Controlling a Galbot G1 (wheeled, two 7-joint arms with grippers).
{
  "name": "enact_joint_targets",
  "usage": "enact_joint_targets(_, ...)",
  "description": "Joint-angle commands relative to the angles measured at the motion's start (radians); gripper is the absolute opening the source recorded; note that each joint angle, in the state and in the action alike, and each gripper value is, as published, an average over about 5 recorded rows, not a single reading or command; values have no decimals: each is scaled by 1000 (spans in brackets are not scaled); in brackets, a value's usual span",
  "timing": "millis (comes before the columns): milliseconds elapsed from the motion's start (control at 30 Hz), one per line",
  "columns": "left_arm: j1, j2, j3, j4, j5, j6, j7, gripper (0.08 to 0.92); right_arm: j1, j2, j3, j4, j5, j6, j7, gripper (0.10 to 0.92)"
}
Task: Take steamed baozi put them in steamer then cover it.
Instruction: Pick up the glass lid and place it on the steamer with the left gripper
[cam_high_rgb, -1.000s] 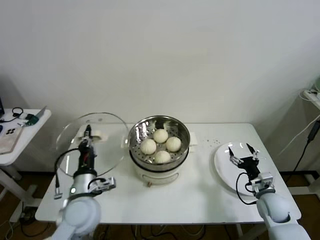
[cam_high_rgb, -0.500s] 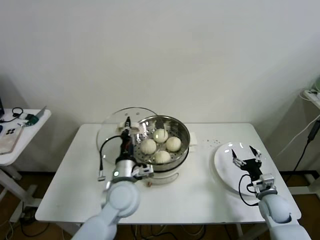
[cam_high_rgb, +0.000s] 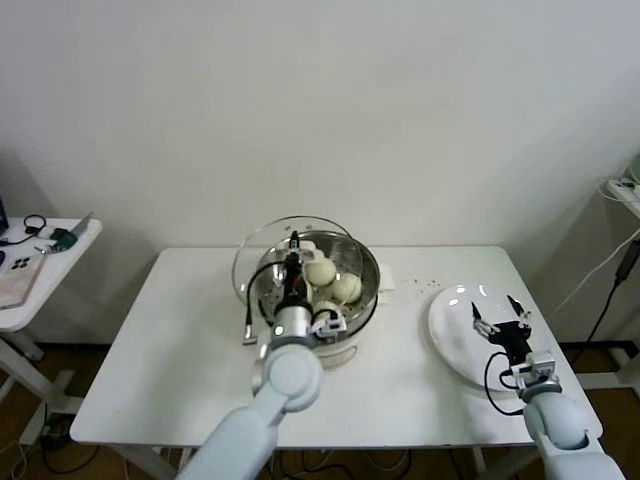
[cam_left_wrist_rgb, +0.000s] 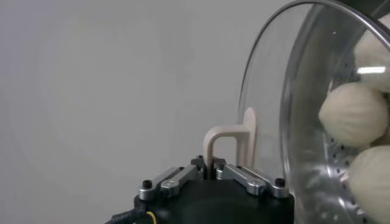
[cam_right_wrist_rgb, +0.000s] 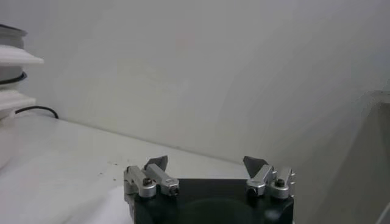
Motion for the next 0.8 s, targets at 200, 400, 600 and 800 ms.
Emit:
enact_joint_targets(200, -31, -91, 14, 110, -5, 49, -17, 147, 1, 4, 6, -10, -11, 7, 1, 823)
enact_joint_targets(400, -43, -84, 22, 134, -25, 49, -25, 147, -3, 4, 9, -10, -14, 11, 0, 823)
enact_joint_targets(600, -53, -77, 37, 161, -50, 49, -24, 147, -5, 4, 13, -11, -17, 15, 0, 823)
enact_joint_targets(800, -64, -75, 40, 171, -61, 49, -25, 147, -7, 6, 15, -13, -21, 19, -1, 823)
